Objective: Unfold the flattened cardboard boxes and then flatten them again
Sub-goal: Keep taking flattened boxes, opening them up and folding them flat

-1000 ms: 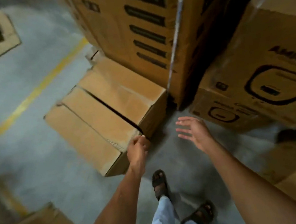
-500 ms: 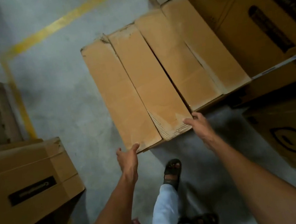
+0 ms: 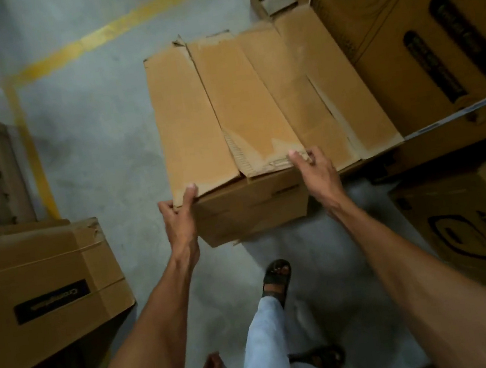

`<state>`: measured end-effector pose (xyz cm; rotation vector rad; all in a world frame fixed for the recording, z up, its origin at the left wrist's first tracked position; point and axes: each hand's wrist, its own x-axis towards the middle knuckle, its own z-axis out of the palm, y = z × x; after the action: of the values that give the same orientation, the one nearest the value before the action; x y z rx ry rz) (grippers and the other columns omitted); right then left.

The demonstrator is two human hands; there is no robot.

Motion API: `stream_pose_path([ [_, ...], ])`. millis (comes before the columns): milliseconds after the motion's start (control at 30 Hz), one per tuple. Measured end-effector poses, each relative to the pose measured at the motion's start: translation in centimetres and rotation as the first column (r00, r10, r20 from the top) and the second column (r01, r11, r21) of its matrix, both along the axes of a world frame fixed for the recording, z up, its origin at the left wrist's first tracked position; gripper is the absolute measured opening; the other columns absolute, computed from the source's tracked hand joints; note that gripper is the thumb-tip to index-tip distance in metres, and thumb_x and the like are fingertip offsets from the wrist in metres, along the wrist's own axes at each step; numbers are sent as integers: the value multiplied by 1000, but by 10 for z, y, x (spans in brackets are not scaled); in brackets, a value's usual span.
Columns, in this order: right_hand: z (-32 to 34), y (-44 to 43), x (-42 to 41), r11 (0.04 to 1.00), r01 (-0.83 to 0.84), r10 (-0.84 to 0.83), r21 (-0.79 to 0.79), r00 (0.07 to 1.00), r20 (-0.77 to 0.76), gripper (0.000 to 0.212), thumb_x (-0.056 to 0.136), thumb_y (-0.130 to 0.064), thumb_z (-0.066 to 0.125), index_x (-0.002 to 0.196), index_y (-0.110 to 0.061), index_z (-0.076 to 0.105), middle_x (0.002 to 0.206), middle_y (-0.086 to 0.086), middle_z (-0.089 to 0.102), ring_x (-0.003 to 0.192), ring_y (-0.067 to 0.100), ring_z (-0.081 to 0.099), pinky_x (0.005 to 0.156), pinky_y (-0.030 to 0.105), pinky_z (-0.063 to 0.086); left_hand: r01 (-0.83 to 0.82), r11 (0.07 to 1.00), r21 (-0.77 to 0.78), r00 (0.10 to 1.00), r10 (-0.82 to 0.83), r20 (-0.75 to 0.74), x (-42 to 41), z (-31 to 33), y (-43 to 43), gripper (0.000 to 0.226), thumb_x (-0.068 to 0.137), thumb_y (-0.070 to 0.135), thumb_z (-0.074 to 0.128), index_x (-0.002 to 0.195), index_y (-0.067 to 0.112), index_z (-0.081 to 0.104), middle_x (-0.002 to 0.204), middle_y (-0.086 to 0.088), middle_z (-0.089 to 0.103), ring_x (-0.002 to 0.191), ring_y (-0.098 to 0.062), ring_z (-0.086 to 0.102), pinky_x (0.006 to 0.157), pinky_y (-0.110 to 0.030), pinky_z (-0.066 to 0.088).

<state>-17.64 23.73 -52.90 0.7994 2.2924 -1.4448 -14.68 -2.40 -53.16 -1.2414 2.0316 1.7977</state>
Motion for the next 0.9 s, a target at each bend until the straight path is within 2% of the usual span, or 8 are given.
stream_pose_path([
  [167, 69, -20, -18, 991, 100, -103, -85, 994, -37, 40, 97, -54, 52, 123, -24, 44, 122, 8, 56, 103, 30, 58, 82, 54, 58, 23, 997, -68, 997, -27, -66, -22, 68, -9, 52, 87, 56, 70, 98, 18, 36, 87, 1, 46, 78, -17, 44, 65, -35, 31],
  [300, 105, -27, 5, 977, 149, -154, -151, 988, -22, 33, 96, -51, 54, 116, -26, 46, 121, 12, 55, 99, 35, 60, 58, 57, 61, 83, 988, -133, 992, -95, -88, -14, 114, -20, 57, 85, 59, 69, 110, 17, 39, 93, 0, 50, 85, -20, 49, 71, -38, 38],
  [367, 128, -29, 20, 968, 175, -186, -181, 981, -48, 32, 97, -50, 54, 113, -24, 46, 119, 13, 56, 98, 36, 61, 53, 57, 60, 95, 980, -174, 985, -118, -122, -8, 144, -20, 54, 87, 55, 69, 112, 17, 39, 94, 1, 50, 84, -19, 50, 70, -37, 40],
  [500, 189, -25, 48, 966, 188, -214, -178, 967, -141, 34, 98, -49, 52, 118, -22, 45, 120, 14, 58, 100, 38, 62, 51, 57, 59, 86, 969, -232, 963, -140, -231, 15, 205, -11, 52, 88, 53, 69, 111, 18, 38, 98, -2, 53, 86, -21, 51, 67, -35, 40],
  [633, 262, -12, 86, 978, 155, -191, -139, 934, -302, 30, 97, -46, 53, 114, -22, 45, 117, 14, 58, 98, 38, 63, 51, 57, 60, 15, 978, -206, 924, -92, -372, 65, 262, 0, 53, 86, 54, 70, 108, 17, 39, 91, 2, 53, 79, -19, 53, 70, -39, 44],
  [700, 301, -2, 119, 987, 127, -157, -101, 903, -401, 28, 98, -44, 52, 110, -20, 45, 110, 14, 60, 96, 39, 65, 53, 57, 60, -24, 988, -156, 882, -52, -468, 101, 293, 11, 51, 87, 51, 71, 107, 17, 38, 89, 3, 52, 76, -15, 52, 69, -38, 45],
  [800, 353, 12, 185, 985, 128, -168, -112, 824, -541, 27, 98, -44, 52, 106, -19, 45, 100, 13, 59, 94, 36, 65, 64, 68, 56, -42, 995, -91, 802, -21, -597, 168, 343, 30, 47, 90, 43, 72, 106, 16, 37, 87, 5, 51, 72, -12, 52, 66, -35, 44],
  [900, 398, 21, 258, 977, 160, -213, -141, 748, -628, 28, 97, -46, 53, 105, -21, 47, 105, 13, 63, 100, 40, 65, 68, 70, 55, 5, 999, -48, 722, -37, -691, 227, 389, 44, 48, 87, 45, 72, 104, 18, 36, 88, 4, 52, 73, -13, 54, 66, -37, 48],
])
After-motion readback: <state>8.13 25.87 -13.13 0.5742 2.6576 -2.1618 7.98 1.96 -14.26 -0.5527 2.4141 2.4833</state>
